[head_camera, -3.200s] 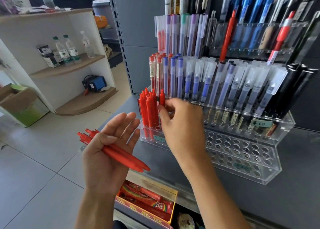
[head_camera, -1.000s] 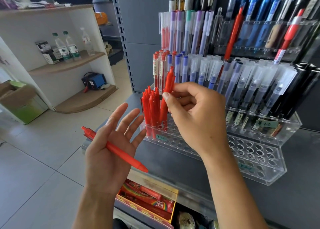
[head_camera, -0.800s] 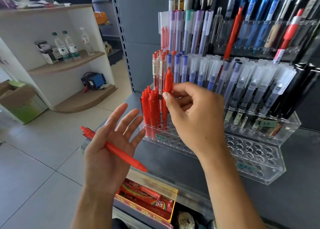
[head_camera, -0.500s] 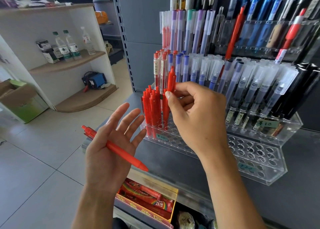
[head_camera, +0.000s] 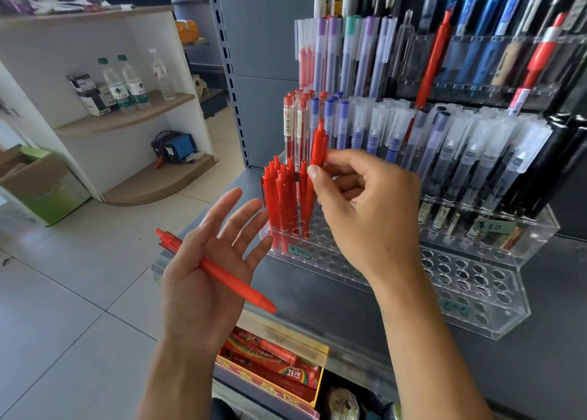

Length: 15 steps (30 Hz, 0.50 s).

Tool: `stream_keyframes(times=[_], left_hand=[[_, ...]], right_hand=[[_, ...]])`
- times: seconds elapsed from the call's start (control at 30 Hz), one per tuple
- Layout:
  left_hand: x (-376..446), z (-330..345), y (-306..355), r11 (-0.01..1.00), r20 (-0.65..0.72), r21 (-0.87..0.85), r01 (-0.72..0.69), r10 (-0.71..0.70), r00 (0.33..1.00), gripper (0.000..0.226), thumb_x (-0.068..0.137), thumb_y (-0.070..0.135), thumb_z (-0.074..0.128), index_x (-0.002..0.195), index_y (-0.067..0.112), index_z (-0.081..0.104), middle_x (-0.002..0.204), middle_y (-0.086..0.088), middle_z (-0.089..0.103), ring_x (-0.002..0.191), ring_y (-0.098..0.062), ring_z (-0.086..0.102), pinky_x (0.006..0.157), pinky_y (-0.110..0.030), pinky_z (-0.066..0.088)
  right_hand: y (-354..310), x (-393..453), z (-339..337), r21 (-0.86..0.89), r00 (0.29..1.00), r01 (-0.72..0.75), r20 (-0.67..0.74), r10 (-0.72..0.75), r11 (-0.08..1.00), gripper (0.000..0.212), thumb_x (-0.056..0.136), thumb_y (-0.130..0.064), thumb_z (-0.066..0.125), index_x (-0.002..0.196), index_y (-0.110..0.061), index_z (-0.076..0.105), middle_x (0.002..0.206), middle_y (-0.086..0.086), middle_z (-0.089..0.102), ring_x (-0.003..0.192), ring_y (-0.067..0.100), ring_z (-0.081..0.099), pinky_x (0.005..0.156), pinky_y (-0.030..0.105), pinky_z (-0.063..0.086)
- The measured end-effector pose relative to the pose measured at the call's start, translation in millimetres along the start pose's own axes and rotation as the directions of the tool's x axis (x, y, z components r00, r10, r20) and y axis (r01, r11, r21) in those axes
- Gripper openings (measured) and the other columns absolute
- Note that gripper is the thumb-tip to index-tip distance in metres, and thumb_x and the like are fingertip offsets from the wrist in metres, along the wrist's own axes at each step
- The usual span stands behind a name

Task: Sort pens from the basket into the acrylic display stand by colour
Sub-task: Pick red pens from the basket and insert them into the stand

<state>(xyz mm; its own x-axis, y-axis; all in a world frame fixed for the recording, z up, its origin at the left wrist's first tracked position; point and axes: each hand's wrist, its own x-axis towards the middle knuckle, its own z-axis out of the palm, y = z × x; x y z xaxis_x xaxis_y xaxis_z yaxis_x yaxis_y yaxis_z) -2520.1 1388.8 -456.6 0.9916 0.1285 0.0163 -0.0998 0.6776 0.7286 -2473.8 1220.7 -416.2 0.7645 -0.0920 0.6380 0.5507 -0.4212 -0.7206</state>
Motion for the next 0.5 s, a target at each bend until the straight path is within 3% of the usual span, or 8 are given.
stream_keyframes(times=[0.27, 0.5], left_hand=[[0.8, -0.4, -0.5, 1.0, 0.011, 0.008, -0.001, 0.001, 1.0, 0.045, 0.094, 0.031, 0.041, 0.129, 0.013, 0.063, 0.124, -0.013, 0.067, 0.118, -0.028, 0.064, 0.087, -0.038, 0.058], [0.4, -0.2, -1.5, 1.0, 0.021, 0.022, 0.004, -0.005, 1.0, 0.046, 0.095, 0.032, 0.039, 0.13, 0.014, 0.063, 0.125, -0.012, 0.067, 0.12, -0.029, 0.064, 0.087, -0.038, 0.058]], right_hand=[[4.4, -1.0, 6.9, -0.024, 0.995, -0.051, 0.089, 0.053, 0.998, 0.016, 0.093, -0.023, 0.073, 0.105, -0.014, 0.079, 0.081, -0.013, 0.073, 0.075, -0.006, 0.068, 0.065, 0.007, 0.054], [3.6, -2.3, 9.0, -0.012, 0.992, -0.103, 0.079, 0.104, 0.995, 0.017, 0.091, -0.022, 0.076, 0.107, -0.018, 0.077, 0.083, -0.014, 0.074, 0.073, -0.005, 0.068, 0.067, 0.011, 0.056]])
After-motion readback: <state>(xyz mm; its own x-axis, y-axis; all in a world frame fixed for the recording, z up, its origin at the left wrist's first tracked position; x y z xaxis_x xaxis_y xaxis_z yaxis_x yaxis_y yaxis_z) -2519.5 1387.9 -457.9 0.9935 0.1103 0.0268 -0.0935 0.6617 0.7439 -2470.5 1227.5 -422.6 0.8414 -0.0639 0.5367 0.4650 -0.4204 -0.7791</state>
